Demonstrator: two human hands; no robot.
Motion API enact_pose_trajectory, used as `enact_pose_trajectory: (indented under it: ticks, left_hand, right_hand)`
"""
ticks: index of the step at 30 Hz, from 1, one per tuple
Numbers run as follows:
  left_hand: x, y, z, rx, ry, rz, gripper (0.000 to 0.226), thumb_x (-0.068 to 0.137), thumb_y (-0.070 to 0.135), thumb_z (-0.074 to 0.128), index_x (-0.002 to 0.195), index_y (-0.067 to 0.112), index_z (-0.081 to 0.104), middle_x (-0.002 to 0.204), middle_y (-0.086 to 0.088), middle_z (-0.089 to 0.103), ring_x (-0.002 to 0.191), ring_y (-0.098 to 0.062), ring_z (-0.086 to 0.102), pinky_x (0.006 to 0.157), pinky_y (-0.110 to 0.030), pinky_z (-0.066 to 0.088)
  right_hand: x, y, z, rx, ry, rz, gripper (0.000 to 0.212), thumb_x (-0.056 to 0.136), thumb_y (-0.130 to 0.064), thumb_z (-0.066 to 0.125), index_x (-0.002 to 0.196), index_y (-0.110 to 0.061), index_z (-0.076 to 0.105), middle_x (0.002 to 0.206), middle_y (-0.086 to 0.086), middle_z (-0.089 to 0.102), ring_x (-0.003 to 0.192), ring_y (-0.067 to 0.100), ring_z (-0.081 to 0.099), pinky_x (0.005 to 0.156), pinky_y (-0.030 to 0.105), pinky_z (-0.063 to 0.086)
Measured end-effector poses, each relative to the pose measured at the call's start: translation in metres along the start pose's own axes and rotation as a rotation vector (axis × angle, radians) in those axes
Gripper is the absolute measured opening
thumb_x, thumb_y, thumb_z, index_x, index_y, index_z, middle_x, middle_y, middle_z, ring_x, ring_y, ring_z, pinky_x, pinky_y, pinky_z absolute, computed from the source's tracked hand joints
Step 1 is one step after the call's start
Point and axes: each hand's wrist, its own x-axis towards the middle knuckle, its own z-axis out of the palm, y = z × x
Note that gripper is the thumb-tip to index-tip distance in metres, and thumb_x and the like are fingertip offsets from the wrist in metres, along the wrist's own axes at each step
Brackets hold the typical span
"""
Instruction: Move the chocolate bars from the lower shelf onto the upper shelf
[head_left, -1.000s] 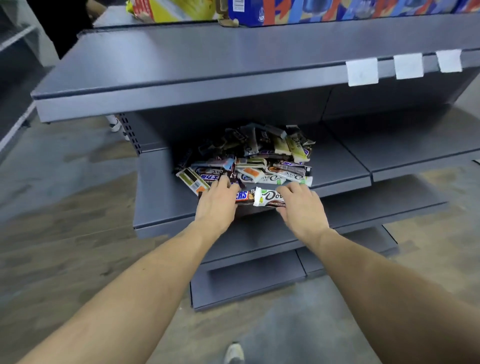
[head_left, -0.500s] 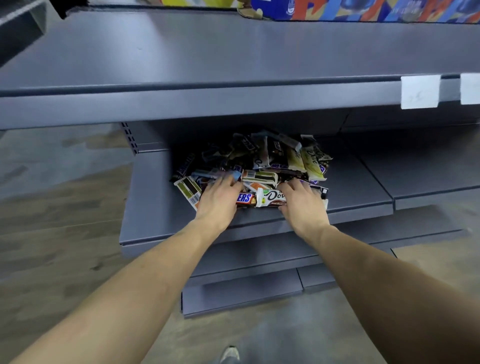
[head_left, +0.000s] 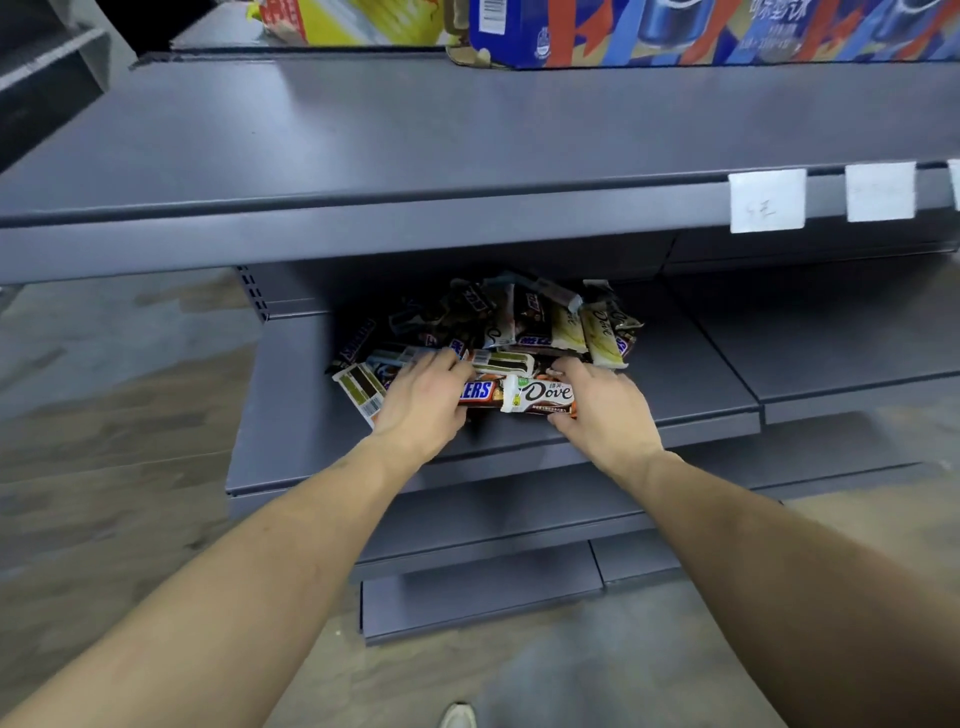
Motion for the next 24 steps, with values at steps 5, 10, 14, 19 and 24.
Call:
enact_pose_trajectory:
  ticks: [5, 10, 14, 19, 24]
  left_hand:
    - [0.014, 0.025, -0.009, 0.055, 0.069, 0.01, 0.037, 0.082, 0.014, 0.067, 0.118, 0.019, 0.06, 0.115, -0.001, 0.054, 0.109, -0.024, 0.049, 0.093, -0.036, 0.039]
    - [0.027, 0.054, -0.008, 0.144, 0.096, 0.075, 0.044, 0.076, 0.012, 0.073, 0.117, 0.02, 0.062, 0.118, -0.002, 0.054, 0.109, -0.025, 0.049, 0.09, -0.035, 0.041]
    - [0.032, 0.079, -0.005, 0.146, 0.102, 0.142, 0.045, 0.075, 0.002, 0.071, 0.115, 0.021, 0.063, 0.116, -0.001, 0.054, 0.109, -0.024, 0.05, 0.09, -0.035, 0.042]
    - [0.029, 0.115, -0.003, 0.144, 0.101, 0.171, 0.043, 0.076, 0.006, 0.072, 0.115, 0.02, 0.062, 0.115, 0.0, 0.056, 0.107, -0.022, 0.052, 0.088, -0.033, 0.042]
    - [0.026, 0.159, 0.0, 0.165, 0.11, 0.178, 0.05, 0.078, 0.011, 0.074, 0.123, 0.022, 0.056, 0.115, 0.0, 0.055, 0.11, -0.022, 0.051, 0.088, -0.032, 0.042]
  right_hand:
    - [-0.017, 0.019, -0.013, -0.033, 0.07, 0.04, 0.044, 0.088, -0.03, 0.066, 0.129, -0.018, 0.055, 0.12, 0.001, 0.06, 0.11, 0.024, 0.053, 0.092, 0.035, 0.041]
    - [-0.037, 0.036, -0.027, -0.071, 0.115, 0.109, 0.043, 0.087, -0.032, 0.065, 0.127, -0.02, 0.056, 0.116, 0.0, 0.059, 0.105, 0.022, 0.054, 0.089, 0.035, 0.044]
    - [-0.054, 0.053, -0.035, -0.092, 0.135, 0.145, 0.038, 0.087, -0.031, 0.065, 0.123, -0.022, 0.057, 0.113, -0.002, 0.059, 0.101, 0.022, 0.054, 0.085, 0.034, 0.043]
    - [-0.079, 0.084, -0.042, -0.106, 0.163, 0.171, 0.037, 0.086, -0.033, 0.066, 0.121, -0.021, 0.058, 0.109, -0.002, 0.06, 0.097, 0.022, 0.055, 0.083, 0.034, 0.045]
    - [-0.102, 0.118, -0.05, -0.092, 0.183, 0.188, 0.038, 0.085, -0.032, 0.065, 0.12, -0.019, 0.059, 0.108, -0.001, 0.06, 0.096, 0.022, 0.056, 0.081, 0.034, 0.047]
